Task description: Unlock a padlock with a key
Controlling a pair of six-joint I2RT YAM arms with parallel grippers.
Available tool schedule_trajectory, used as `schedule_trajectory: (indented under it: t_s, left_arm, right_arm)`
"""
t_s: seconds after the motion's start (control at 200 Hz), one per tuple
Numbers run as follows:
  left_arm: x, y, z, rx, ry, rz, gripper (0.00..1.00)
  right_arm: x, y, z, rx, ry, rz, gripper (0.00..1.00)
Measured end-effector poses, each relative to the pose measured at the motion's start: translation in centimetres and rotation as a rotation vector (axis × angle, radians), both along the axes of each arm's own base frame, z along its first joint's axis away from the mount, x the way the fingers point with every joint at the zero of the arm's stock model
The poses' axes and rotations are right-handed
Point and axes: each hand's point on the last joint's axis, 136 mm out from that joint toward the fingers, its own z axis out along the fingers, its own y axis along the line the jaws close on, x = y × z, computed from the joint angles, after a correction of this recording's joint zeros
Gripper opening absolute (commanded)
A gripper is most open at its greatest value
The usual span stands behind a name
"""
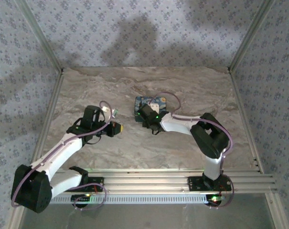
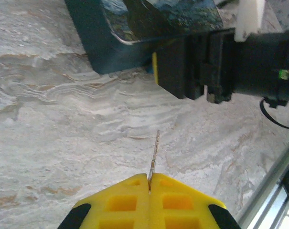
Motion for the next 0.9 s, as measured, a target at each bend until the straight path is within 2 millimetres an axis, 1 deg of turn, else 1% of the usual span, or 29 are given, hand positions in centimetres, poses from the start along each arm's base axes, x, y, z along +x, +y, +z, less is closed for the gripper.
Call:
schedule_trajectory:
  t_s: [0.13,0.3,0.41,0.57,0.745,0.864,0.899]
  left_arm:
    - [-0.4,-0.7,0.2,-0.007,-0.009,-0.028,0.0]
    - [-0.6,-0.9,0.2,-0.009,-0.012,-0.04,0.0]
    - [-0.8,-1.1,0.3,-0.012,-0.016,-0.056,0.0]
    - [-1.5,-1.2,0.6,-0.023,-0.046,-0.081,0.0]
    - [-1.9,-1.7,0.4,-0.027,-0.077,-0.115,0.0]
    - [-2.5,-3.2,-0.3,-0.015,-0.092,-0.188,0.0]
    - [-2.6,-3.8,-0.7,-0.013,-0.09,-0.21,0.0]
  right_arm:
    - [0.5,0.0,-0.3,0.0,-0.018,-0.021,0.42]
    - [0.8,0.1,-1.1,-0.004,-0.022,-0.033,0.36]
    - [0.8,0.1,-1.8,-0.011,-0.018,-0.033,0.27]
    - [1.0,0.3,-1.6,-0.002,-0.025,-0.031,0.14]
    - [0.6,0.2,-1.1,0.01,0.018,0.005,0.09]
    - [-0.2,0.3,-0.1,0.022,0.079,0.05,0.08]
    - [-0.2,0.5,0.6,0.04,0.091,0.064,0.08]
